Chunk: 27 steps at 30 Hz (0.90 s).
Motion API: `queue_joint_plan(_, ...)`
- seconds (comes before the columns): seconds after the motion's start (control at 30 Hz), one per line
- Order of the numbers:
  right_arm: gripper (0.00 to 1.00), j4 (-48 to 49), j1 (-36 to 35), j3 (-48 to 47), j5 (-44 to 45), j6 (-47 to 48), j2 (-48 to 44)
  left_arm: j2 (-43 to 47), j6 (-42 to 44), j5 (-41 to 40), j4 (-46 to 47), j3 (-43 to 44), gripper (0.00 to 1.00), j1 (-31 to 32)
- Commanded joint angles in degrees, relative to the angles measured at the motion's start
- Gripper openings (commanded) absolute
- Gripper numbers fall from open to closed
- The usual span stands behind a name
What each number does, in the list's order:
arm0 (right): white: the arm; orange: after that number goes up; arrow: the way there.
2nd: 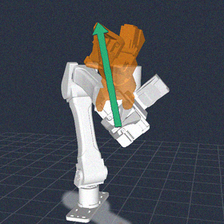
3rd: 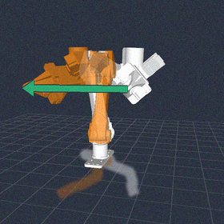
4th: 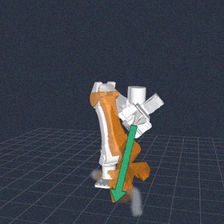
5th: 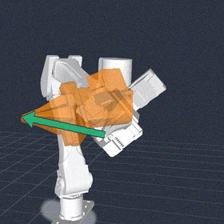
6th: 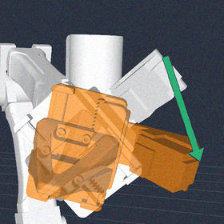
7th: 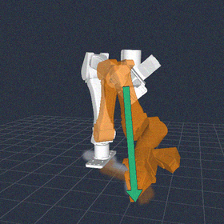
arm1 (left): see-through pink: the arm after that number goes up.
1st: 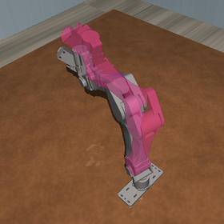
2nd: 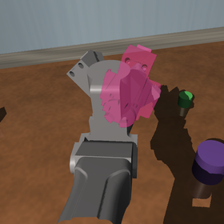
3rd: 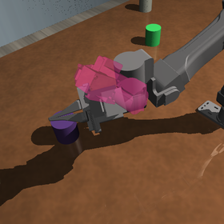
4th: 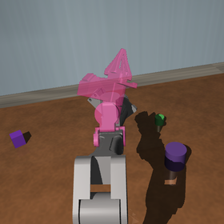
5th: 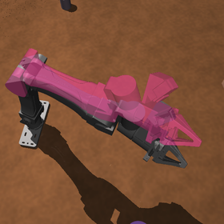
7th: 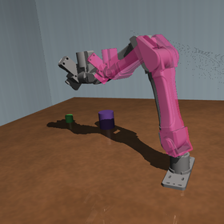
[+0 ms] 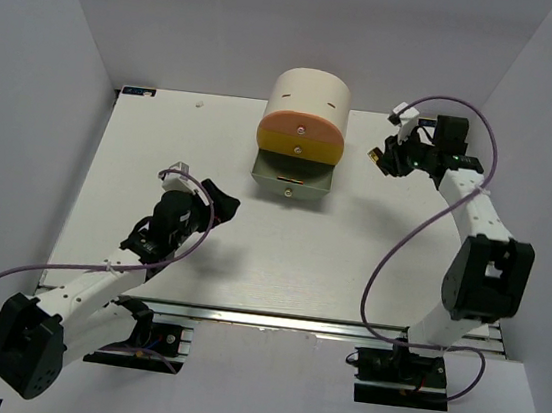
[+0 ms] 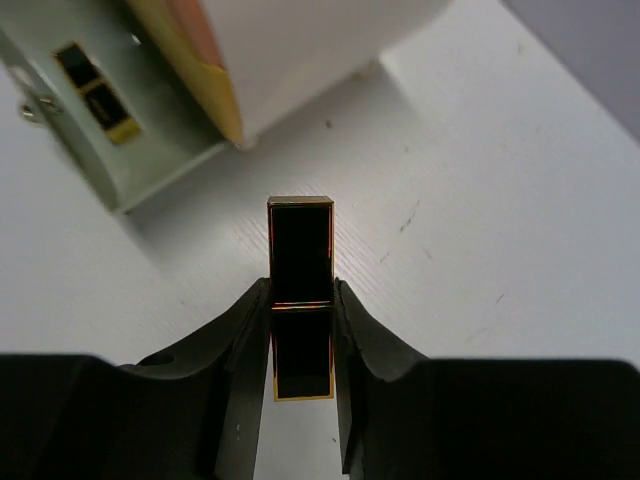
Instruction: Organize the makeup
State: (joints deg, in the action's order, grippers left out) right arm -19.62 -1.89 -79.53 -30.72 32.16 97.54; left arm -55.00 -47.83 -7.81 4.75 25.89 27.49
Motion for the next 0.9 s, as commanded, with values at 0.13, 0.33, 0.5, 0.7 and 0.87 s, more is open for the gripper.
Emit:
queue_joint_plan(0.13, 0.0, -0.86, -1.71, 4.11, -14.63, 7.9, -12.45, 3.15, 0.37, 0.78, 2.28, -0.66, 0.98, -0.24)
queue_joint_plan(0.33, 0.0, 2.46, -11.37, 4.91, -9.81, 11.43, -15.71, 3.94, 0.72, 0.69, 2.28, -0.14, 0.98, -0.24)
queue_joint_plan(0.5, 0.0, 6.25, -20.24, 2.11, -0.68, 12.84, -11.85, 5.95, 0.55, 0.34, 1.66, -0.58, 0.98, -0.24)
queue_joint_plan(0.7, 0.0, 6.17, -23.95, -2.65, 5.58, 15.37, -2.98, 8.07, 0.37, -0.71, 0.08, -1.19, 0.98, -0.24)
queue_joint_plan(0.87, 0.0, 6.17, -27.37, -3.27, 9.53, 19.34, 1.42, 8.07, 0.37, -0.89, 0.08, -1.11, 0.98, -0.24)
